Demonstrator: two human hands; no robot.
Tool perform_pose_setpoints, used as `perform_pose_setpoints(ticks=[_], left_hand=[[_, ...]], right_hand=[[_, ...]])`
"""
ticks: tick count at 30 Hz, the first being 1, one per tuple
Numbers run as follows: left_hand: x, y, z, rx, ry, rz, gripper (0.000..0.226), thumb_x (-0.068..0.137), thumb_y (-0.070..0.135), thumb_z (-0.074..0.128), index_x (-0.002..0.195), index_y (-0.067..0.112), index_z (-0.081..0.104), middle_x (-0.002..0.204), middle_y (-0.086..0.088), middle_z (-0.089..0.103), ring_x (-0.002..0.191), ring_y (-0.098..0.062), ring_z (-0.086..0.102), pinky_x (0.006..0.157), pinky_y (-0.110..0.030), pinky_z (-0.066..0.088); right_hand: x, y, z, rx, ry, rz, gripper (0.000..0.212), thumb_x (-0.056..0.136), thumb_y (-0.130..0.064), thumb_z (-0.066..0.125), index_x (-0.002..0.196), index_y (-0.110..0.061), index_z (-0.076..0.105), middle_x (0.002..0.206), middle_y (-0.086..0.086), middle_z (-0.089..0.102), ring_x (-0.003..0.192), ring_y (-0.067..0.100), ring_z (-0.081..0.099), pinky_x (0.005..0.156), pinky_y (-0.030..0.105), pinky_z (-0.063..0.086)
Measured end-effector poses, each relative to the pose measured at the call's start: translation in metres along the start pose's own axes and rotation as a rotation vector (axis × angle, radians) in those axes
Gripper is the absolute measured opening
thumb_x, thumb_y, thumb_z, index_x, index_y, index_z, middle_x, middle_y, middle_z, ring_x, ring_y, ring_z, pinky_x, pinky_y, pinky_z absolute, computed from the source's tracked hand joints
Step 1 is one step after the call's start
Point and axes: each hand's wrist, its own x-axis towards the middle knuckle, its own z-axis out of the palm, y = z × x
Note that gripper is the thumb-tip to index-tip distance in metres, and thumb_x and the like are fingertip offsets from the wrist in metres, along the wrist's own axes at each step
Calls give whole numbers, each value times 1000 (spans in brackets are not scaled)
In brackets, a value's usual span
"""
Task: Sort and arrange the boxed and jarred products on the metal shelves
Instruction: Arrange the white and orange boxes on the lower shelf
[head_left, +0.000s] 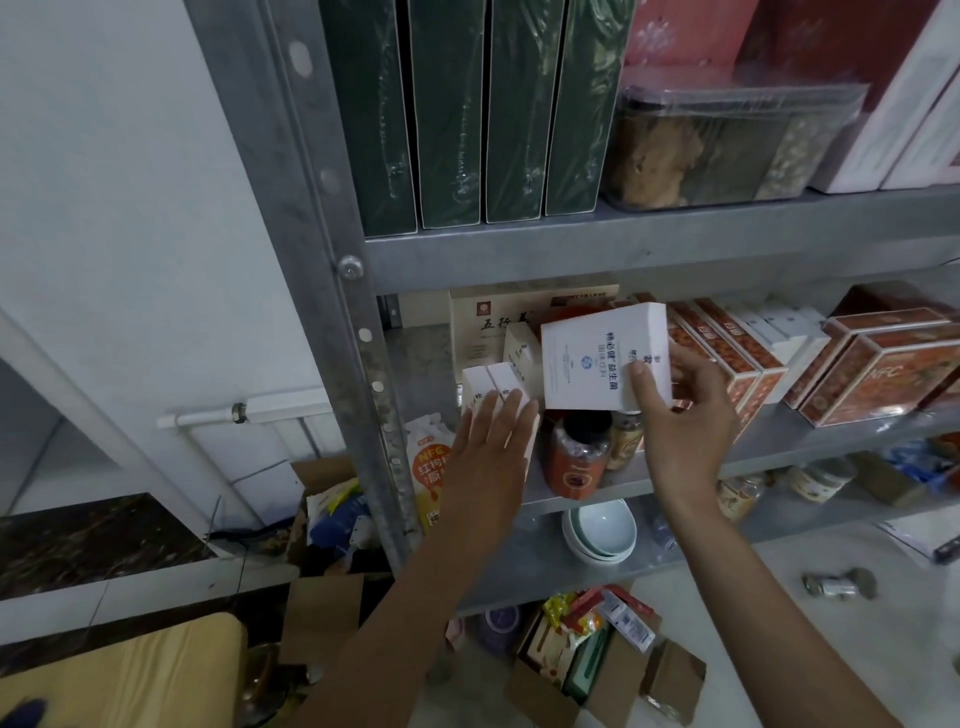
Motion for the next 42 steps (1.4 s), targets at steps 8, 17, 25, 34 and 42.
perform_pose_setpoints(ticks=[8,17,25,34,42], left_hand=[[-5,-6,7,-69,63,-50,61,94,5,54,151,14,33,159,-5,26,149,-27,17,117,-37,9],[-8,-9,9,-182,61,-34,62,99,11,49,154,22,22,163,2,12,151,-20,1,117,-33,10],[-4,-9,13,-200,44,-23,67,97,11,52,155,20,20,163,5,8,150,-16,-3,117,-33,19],[-6,-11,19,-167,37,-18,70,96,14,53,155,18,15,158,6,-6,144,-11,-15,116,-29,3],[-5,-14,18,-60,-59,-16,83,95,19,55,156,22,-2,162,3,-15,141,-13,-27,118,-36,-8]], right_hand=[[-6,-8,12,-154,-91,-175,39,89,-31,69,124,-18,58,117,-8,63,98,8,61,76,24,55],[-14,10,33,-366,-234,-366,43,89,-27,70,128,-11,59,116,12,68,99,26,67,71,41,59],[-7,22,65,-648,-454,-393,47,95,-43,57,133,-14,57,116,13,62,98,28,63,70,30,47],[-12,32,67,-1037,-599,-435,60,100,-57,22,148,-24,36,138,11,40,122,28,36,97,38,32],[7,33,67,-924,-808,-313,58,100,-57,19,152,-31,26,142,8,30,127,28,27,105,43,26]])
